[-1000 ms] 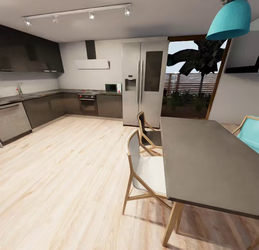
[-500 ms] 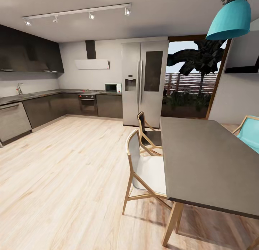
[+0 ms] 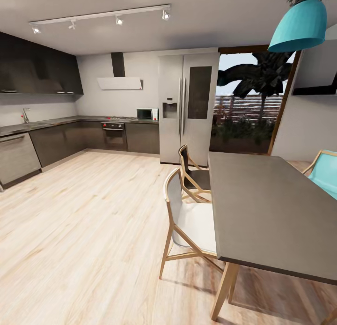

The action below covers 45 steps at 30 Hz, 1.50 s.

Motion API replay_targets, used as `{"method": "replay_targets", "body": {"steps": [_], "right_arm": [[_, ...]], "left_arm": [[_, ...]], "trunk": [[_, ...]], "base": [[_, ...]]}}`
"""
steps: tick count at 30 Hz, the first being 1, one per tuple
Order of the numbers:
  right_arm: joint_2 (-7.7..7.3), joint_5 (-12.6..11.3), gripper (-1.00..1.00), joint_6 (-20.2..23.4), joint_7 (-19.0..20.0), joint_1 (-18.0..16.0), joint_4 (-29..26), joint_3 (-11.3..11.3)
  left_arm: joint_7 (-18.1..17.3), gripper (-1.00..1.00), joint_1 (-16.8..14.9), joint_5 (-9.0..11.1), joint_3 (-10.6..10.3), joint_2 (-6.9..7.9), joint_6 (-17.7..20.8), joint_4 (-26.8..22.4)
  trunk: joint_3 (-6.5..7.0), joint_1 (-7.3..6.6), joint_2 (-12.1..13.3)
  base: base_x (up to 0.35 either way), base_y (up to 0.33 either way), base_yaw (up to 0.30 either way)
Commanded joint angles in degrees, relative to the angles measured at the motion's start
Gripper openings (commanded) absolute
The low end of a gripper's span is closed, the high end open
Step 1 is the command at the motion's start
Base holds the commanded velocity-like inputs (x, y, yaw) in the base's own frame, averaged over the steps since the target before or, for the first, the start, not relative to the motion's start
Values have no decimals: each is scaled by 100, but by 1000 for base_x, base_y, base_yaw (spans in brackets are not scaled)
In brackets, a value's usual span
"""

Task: Pick up the poster from the kitchen countertop and hang it on one of the wall nails in the kitchen.

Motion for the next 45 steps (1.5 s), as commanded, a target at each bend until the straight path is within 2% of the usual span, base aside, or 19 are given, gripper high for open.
{"method": "replay_targets", "body": {"steps": [1,3,4,33,36,39,45], "right_arm": [[-21,3,100,-17,2,-2,-8,5],[-71,4,100,-17,2,-1,-25,13],[-117,4,100,-13,1,23,-4,14],[-128,4,100,-35,-34,37,9,5],[-148,30,100,-20,-21,35,64,12],[-273,40,100,-17,-16,34,349,28],[-269,38,100,-28,-23,32,372,30]], "left_arm": [[-2,100,2,-3,10,1,-5,-33],[-1,100,2,-2,15,21,-16,-69],[-15,100,2,11,20,89,-27,47],[5,100,3,21,32,111,-20,135],[8,100,3,25,37,111,-18,135],[8,100,3,26,37,115,-20,135],[8,100,3,26,83,117,-20,135]], "trunk": [[-5,0,-3],[-5,0,-3],[-5,0,-3],[-5,0,-3],[-7,0,-3],[-7,0,-3],[-7,0,-3]], "base": [[0,0,0],[0,0,0],[0,0,7],[3,0,268],[226,0,132],[323,21,20],[338,65,86]]}}
